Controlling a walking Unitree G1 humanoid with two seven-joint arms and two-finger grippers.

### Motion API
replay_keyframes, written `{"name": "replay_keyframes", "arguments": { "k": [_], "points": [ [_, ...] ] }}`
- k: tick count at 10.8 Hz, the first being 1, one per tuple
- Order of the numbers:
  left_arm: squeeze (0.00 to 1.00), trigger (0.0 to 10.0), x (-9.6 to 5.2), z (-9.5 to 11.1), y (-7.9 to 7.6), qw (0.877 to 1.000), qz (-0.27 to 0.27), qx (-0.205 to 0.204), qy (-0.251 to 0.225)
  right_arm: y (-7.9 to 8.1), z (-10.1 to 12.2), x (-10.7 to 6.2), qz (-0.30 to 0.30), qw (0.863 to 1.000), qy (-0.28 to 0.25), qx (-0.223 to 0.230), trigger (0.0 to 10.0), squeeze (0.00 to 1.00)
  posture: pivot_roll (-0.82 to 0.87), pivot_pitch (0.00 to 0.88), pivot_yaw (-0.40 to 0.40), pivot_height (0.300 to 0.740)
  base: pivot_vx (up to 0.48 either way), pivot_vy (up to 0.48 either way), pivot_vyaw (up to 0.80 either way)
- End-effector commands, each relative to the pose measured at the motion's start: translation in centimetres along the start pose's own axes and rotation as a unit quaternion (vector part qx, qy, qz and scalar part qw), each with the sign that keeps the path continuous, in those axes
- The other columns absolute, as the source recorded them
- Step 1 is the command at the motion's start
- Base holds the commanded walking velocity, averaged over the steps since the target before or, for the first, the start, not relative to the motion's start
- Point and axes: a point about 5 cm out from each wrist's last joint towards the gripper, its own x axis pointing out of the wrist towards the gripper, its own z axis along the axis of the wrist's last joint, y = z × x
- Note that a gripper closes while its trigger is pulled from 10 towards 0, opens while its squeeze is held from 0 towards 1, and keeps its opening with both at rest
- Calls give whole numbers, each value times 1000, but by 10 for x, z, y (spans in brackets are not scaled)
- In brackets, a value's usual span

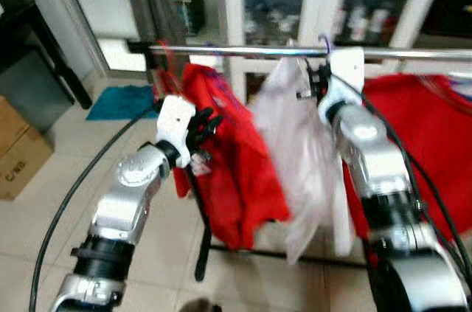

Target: Hang hanger

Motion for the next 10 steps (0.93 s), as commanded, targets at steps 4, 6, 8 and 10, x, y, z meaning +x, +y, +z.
{"name": "replay_keyframes", "arguments": {
  "k": [4, 6, 8, 10],
  "points": [
    [0, 10000, 0, 18, -7, 997, -66, 30, -22, -4, 5, 20, -4, 999, 37, -2, 10000, 0, 33, 0, 54, 740, 0, 0, 0],
    [0, 10000, -4, 15, -8, 997, -76, 26, -5, 0, 11, 35, 3, 998, 65, -5, 10000, 0, 41, 0, 41, 740, 0, 0, 0],
    [0, 10000, -9, 10, -4, 997, -71, 25, 13, 3, 19, 46, -4, 997, 80, -3, 10000, 0, 48, 0, 33, 740, 0, 0, 0],
    [0, 10000, -13, 8, 1, 998, -61, 22, 26, 3, 21, 52, -14, 995, 100, -7, 10000, 0, 64, 0, 25, 740, 0, 0, 0]
  ]
}}
